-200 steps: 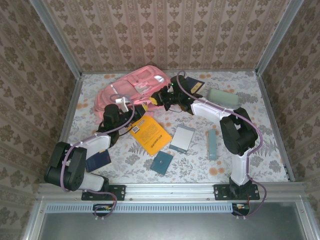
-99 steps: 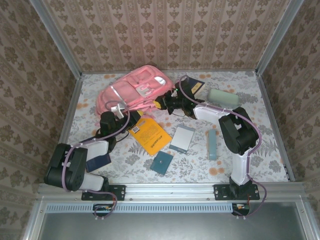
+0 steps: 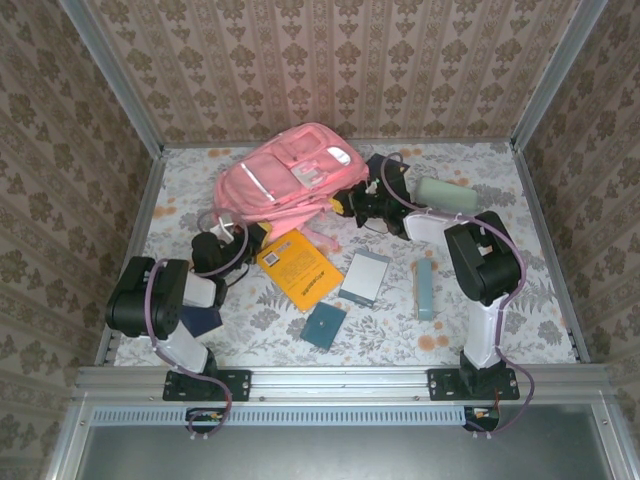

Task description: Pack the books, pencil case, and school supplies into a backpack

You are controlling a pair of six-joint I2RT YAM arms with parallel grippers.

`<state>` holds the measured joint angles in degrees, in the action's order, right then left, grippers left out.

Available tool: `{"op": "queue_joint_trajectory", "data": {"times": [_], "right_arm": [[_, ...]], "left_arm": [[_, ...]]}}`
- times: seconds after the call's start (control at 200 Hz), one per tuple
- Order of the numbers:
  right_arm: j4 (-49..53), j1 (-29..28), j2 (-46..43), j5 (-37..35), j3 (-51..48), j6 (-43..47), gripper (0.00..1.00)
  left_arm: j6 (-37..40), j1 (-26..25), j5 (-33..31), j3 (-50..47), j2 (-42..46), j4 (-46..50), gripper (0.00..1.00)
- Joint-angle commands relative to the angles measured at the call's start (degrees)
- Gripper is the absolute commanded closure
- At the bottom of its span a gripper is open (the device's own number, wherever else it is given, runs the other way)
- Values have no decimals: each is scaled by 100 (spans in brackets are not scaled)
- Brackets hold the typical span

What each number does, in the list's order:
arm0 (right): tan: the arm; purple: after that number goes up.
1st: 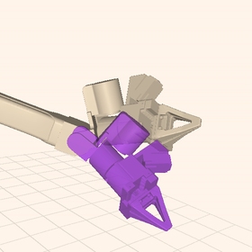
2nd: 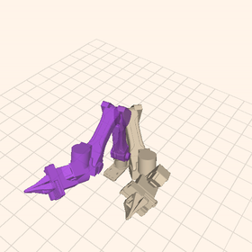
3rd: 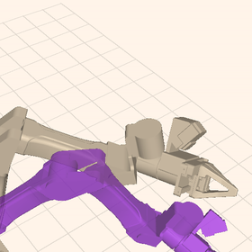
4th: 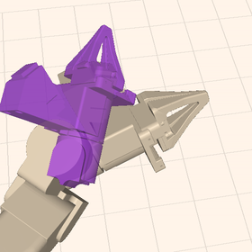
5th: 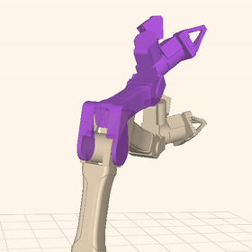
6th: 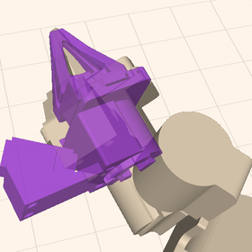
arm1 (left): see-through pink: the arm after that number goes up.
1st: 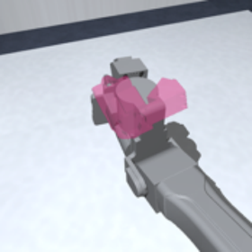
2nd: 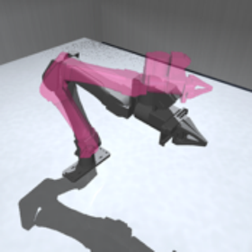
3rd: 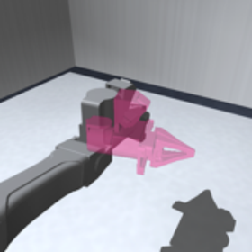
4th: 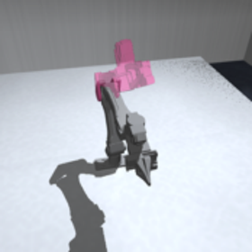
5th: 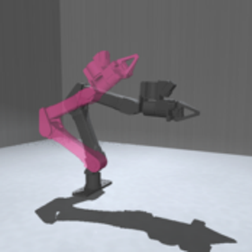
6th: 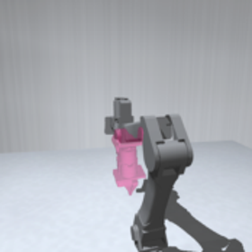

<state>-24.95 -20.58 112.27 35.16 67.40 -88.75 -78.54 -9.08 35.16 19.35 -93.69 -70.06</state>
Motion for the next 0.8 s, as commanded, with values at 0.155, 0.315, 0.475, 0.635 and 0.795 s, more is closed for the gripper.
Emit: {"op": "queue_joint_trajectory", "data": {"times": [0.155,0.315,0.475,0.635,0.795], "right_arm": [[1355,248,-312,-236,384,1190,43],[3123,-86,-1005,-1154,432,2159,39],[4598,-765,-1570,-2306,497,2491,39],[4198,-1349,-1791,-2507,192,2212,42],[4126,-1502,-1438,-2417,559,2113,47]], "left_arm": [[53,-112,17,270,-131,-280,100],[148,-504,-23,417,-145,-305,100],[256,-853,-1,546,-191,-264,100],[309,-1303,35,767,-386,-276,100],[361,-1626,79,895,-483,-271,100]]}}
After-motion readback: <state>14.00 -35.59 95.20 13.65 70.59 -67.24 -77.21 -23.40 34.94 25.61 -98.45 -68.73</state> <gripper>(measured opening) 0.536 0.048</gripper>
